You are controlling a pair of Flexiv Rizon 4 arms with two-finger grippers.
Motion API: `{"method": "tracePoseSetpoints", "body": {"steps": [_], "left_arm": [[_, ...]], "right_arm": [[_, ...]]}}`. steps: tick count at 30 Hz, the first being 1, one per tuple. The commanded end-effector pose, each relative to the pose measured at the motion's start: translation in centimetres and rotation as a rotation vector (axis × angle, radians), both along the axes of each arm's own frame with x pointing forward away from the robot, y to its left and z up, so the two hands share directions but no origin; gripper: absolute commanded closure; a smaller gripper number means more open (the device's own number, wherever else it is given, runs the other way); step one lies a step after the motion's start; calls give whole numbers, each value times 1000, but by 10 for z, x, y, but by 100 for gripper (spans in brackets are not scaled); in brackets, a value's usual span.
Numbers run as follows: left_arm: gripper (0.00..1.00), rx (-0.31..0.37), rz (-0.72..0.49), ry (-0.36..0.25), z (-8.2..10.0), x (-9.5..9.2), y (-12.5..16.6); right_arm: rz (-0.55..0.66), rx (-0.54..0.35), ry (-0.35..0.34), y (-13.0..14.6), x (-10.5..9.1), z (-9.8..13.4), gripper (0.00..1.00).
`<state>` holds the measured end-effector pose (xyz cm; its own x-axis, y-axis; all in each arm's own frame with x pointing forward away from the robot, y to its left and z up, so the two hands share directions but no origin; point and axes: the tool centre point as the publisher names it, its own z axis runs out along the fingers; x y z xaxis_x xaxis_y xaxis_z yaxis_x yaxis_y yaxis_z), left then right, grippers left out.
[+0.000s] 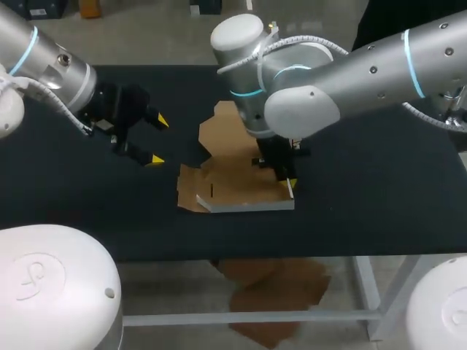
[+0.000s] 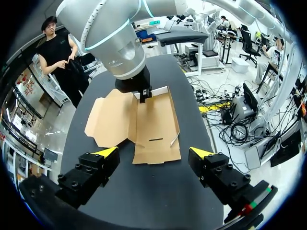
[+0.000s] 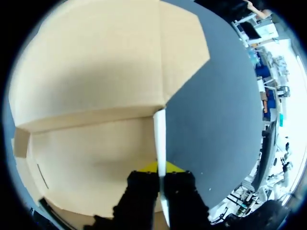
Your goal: Assemble the packaging by folding the flat box into shape, placing the metal phone stand inside, and closing the box properly
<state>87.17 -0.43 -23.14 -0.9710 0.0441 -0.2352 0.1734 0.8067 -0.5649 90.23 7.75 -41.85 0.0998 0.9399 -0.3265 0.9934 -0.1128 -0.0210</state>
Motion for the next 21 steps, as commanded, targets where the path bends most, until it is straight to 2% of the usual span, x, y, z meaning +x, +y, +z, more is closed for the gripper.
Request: {"method": "tracePoseSetpoints", "body": {"steps": [1, 12, 21], "left_arm": [[0, 5, 0, 2, 1, -1, 0], [0, 5, 0, 2, 1, -1, 0], [0, 5, 0, 2, 1, -1, 0]], "right_arm": [[-1, -21, -6, 2, -3, -3, 100], [68, 205, -3, -9, -4, 1, 100], [94, 264, -7, -7, 0, 5, 100]]}}
